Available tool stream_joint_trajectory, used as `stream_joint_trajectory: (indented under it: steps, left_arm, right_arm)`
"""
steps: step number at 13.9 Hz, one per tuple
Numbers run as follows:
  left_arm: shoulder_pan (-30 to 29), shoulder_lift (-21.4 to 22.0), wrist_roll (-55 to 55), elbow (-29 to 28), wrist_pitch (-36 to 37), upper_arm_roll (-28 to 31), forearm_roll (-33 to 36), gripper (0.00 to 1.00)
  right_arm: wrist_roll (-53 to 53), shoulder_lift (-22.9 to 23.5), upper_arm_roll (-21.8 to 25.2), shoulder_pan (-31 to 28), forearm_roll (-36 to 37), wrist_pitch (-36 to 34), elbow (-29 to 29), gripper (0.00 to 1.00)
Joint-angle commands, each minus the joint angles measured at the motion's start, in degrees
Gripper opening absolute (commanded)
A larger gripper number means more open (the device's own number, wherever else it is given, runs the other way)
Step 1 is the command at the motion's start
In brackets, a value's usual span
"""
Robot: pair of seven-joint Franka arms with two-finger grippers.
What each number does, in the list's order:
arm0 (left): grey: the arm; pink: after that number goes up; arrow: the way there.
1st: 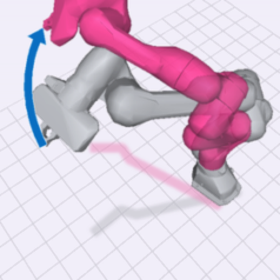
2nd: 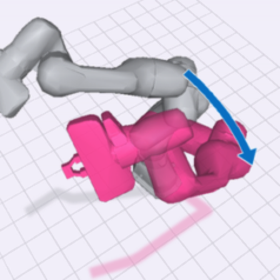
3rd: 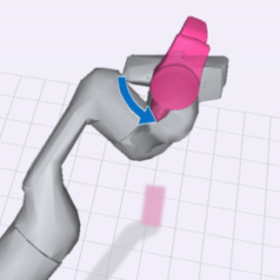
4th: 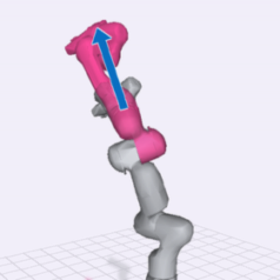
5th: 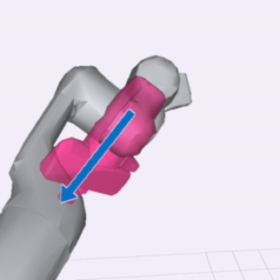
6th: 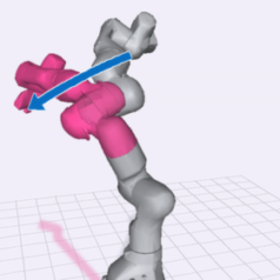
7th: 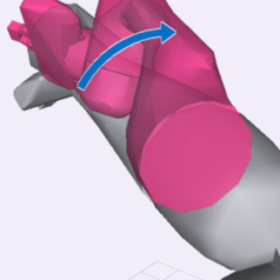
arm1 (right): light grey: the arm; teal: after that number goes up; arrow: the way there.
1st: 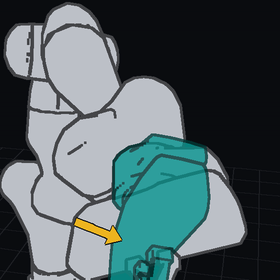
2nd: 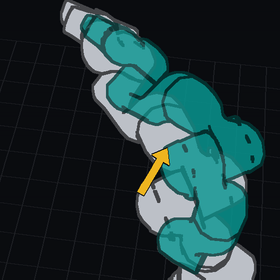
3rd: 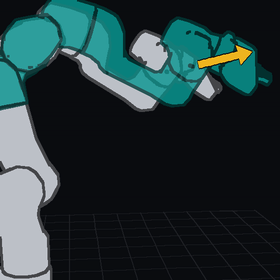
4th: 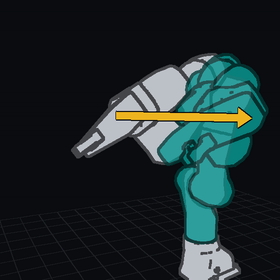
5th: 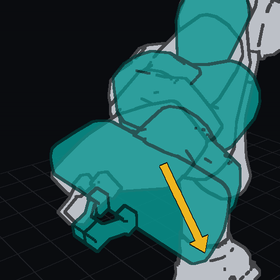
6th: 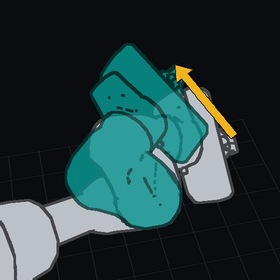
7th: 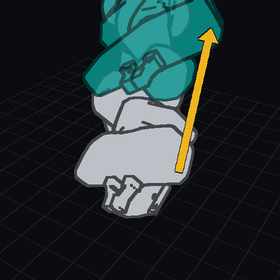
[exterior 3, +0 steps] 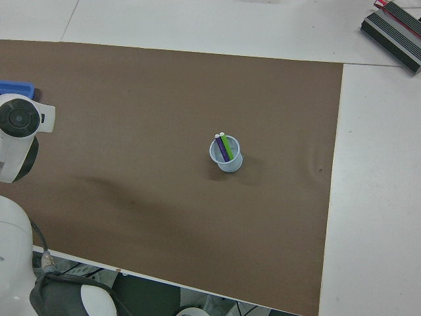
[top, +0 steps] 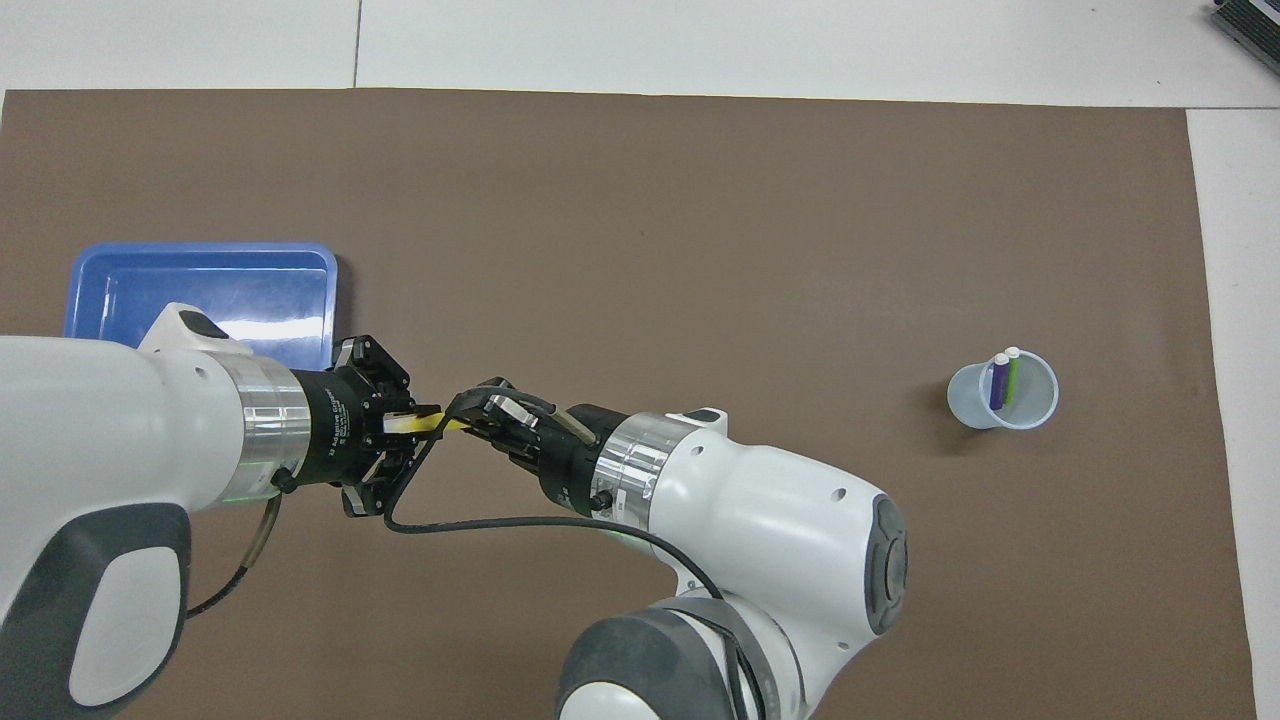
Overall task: Transfer and insert pens with both arms
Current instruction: 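Open the left gripper while the right gripper pulls the pen away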
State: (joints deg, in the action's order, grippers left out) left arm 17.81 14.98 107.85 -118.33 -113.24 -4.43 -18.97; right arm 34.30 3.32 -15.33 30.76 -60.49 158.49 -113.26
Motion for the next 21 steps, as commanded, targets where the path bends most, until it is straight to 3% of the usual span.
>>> stream_joint_trajectory:
  steps: [1,8,9,10,14,17,21]
  left_arm:
    - [1.35,1.99,0.78,-2.26,-1.28,0.83,-0.72,0.0]
    - [1.26,1.99,-0.27,-2.26,-1.36,0.91,-0.63,0.02]
    - [1.35,1.99,-0.27,-2.26,-1.89,0.91,-0.63,0.6]
    - [1.35,1.99,-0.27,-2.26,-2.68,0.83,-0.63,1.0]
    - [1.35,1.99,-0.18,-2.34,-2.77,0.83,-0.63,1.0]
    - [1.35,2.08,-0.45,-2.34,-2.77,0.91,-0.63,1.0]
    - [0.47,2.34,-12.97,-2.34,-0.94,1.0,-0.63,1.0]
  right_arm:
    - [0.68,0.2,-0.14,-0.61,1.96,-0.11,0.06,0.0]
    - [0.68,0.2,-0.14,-0.7,1.96,-0.11,0.06,0.0]
    - [0.68,0.2,-0.22,-0.7,1.96,-0.11,0.06,0.0]
    - [0.68,0.2,-0.14,-0.7,1.96,-0.11,0.06,0.0]
    - [-0.1,0.11,-0.14,-1.05,1.96,-1.16,-0.2,0.0]
    - [-4.75,-0.42,0.12,-3.67,3.26,-7.64,-0.55,0.0]
    - [-8.27,-1.12,0.04,-9.82,20.82,-21.88,-0.29,0.0]
